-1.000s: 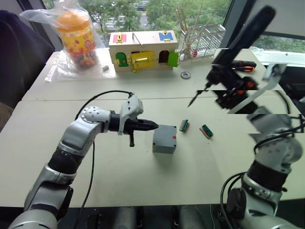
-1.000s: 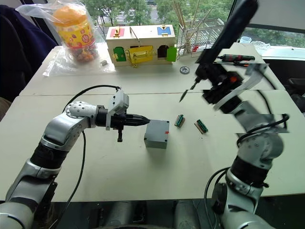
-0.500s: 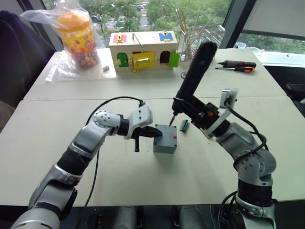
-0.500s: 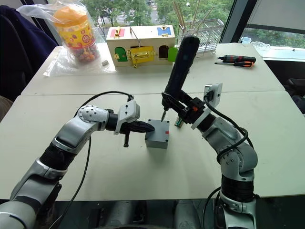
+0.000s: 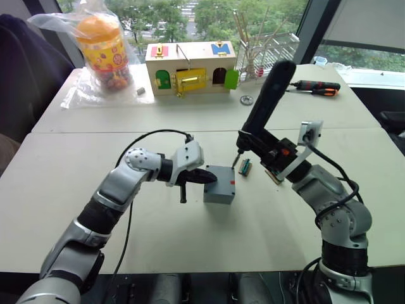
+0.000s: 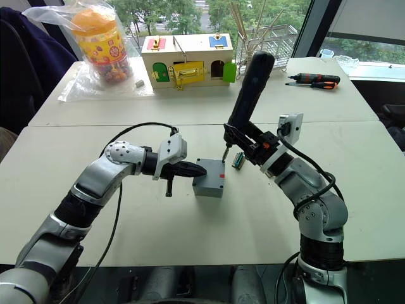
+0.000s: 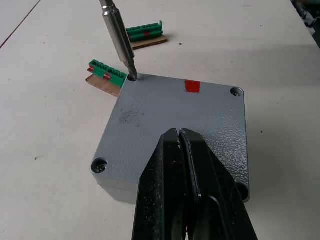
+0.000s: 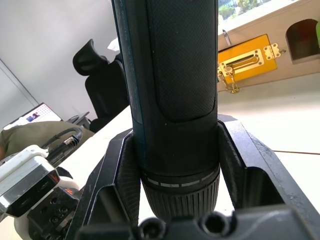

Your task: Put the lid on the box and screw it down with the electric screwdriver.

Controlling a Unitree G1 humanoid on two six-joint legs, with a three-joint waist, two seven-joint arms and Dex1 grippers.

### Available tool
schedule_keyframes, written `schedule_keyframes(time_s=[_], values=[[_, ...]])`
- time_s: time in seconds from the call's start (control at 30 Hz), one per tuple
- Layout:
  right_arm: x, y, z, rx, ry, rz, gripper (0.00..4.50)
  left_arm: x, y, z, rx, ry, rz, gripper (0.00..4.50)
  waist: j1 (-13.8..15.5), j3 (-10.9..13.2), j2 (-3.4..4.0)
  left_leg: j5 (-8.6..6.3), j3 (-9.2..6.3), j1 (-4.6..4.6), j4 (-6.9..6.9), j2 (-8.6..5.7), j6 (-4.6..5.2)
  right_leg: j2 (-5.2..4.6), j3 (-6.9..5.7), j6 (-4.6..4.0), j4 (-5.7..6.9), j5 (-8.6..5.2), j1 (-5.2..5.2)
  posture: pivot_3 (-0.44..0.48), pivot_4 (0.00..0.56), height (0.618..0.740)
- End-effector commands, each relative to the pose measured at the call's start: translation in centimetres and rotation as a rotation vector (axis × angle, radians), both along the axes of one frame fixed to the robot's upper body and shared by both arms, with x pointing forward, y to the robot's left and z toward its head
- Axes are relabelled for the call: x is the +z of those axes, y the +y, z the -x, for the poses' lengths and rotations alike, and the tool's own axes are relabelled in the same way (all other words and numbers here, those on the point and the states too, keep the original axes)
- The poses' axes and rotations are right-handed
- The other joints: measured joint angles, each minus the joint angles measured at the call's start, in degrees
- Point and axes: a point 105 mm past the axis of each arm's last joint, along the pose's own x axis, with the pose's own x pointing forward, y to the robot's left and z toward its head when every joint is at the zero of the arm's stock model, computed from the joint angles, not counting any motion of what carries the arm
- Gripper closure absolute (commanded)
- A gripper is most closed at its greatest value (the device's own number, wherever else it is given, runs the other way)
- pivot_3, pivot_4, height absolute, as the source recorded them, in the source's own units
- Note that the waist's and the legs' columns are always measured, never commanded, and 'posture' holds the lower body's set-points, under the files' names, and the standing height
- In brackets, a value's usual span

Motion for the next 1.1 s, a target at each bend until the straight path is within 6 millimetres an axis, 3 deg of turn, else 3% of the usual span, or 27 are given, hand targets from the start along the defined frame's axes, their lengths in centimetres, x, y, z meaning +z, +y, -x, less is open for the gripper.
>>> schedule_keyframes(time_s=[0.03, 0.5, 0.87, 1.1], values=[[1.1, 0.0, 0.4, 0.002, -0.078, 0.027, 2.77, -0.4, 0.0, 0.1, 0.001, 0.010, -0.018, 4.50, 0.0, 0.0, 0.00, 0.00, 0.00, 0.00, 0.00, 0.00, 0.00, 0.00, 0.00, 0.00, 0.00, 0.00, 0.00, 0.000, 0.150, 0.711], [-4.3, 3.1, 1.4, 0.093, -0.029, 0.236, 2.77, -0.9, 0.0, 0.2, 0.009, 0.021, -0.022, 4.50, -0.1, -0.3, -0.32, -0.02, -0.05, 0.24, -0.01, 0.03, 0.02, 0.00, 0.02, -0.01, -0.01, -0.01, 0.19, 0.000, 0.150, 0.711], [-7.0, 2.7, 0.5, 0.061, 0.081, 0.214, 2.77, -1.3, 0.0, 0.4, 0.017, 0.027, -0.020, 4.50, -0.2, -1.2, -0.80, -0.03, -0.08, 0.33, -0.08, 0.10, 0.03, 0.02, 0.02, -0.03, -0.08, -0.02, 0.30, 0.000, 0.150, 0.711], [-7.3, 2.5, 0.5, 0.061, 0.086, 0.220, 2.77, -1.4, 0.1, 0.4, 0.023, 0.030, -0.016, 4.50, -0.3, -1.4, -0.85, -0.05, -0.09, 0.45, -0.08, 0.25, 0.06, 0.01, 0.02, -0.03, -0.12, -0.02, 0.44, 0.000, 0.150, 0.711]])
